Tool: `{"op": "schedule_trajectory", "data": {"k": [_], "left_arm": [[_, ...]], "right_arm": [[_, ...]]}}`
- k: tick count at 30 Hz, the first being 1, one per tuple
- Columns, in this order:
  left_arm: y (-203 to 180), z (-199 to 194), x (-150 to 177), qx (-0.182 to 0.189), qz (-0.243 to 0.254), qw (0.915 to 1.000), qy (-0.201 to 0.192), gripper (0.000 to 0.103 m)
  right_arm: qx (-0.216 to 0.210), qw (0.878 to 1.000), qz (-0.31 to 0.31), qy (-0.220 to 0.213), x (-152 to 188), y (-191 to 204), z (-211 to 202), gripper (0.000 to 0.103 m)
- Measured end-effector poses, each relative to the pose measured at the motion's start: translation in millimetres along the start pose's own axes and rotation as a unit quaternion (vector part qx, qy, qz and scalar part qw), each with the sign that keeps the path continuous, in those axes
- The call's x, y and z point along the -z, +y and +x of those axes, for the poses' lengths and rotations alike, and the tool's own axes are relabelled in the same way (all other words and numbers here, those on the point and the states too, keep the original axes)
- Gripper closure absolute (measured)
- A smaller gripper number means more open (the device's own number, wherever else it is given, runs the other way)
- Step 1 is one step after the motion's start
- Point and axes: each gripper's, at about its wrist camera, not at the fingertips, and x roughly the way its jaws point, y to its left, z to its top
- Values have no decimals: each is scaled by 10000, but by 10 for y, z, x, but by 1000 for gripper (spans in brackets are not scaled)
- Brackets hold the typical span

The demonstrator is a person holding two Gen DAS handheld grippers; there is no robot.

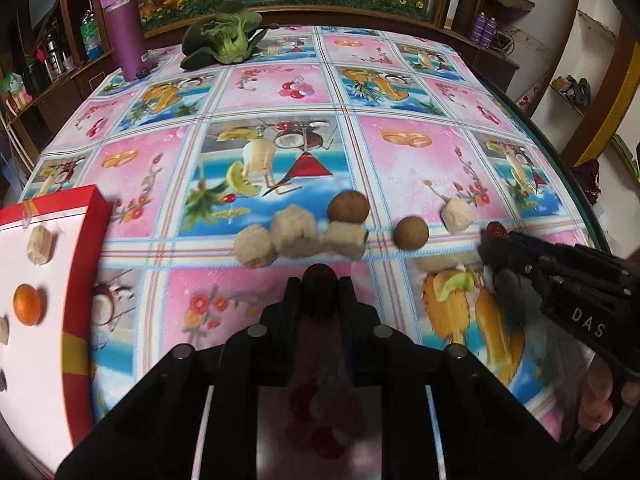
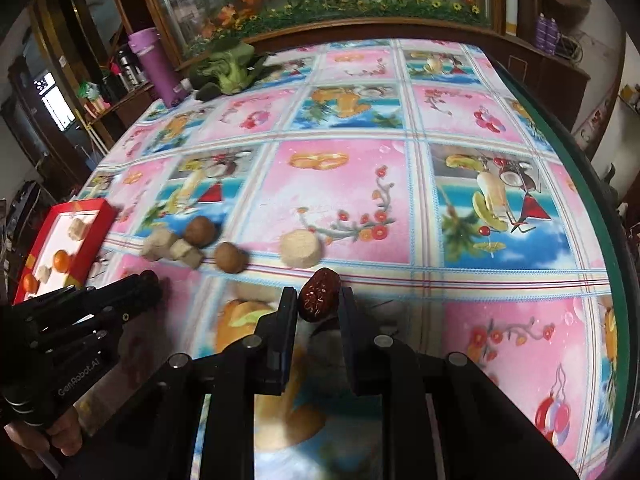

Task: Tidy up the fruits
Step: 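Carry both red dates over the white tray and open both tools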

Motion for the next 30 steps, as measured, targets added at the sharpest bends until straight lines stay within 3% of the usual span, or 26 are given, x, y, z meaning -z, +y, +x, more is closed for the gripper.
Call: {"op": "schedule_trajectory", "data": {"k": [7,14,21,30], "left_arm": [[301,-667,222,-80,19,9979,-638,83],[927,-1199,465,-664,-380,9905,-1143,83],[1548,-1455,769,-1206,-832,9800,-1349,83],[2069,-1459,1006,-1618,-1237,9711,-1245,83]], "right_arm": [[-412,9973,-583,-196,5,607,-225,84],[-979,9831,-1503,-369,68,1591,-294,84],[-1464,9689,-1972,-306,125,2419,-188,84],[-1737,9626,-2074,154,176,3002,125,84]]}}
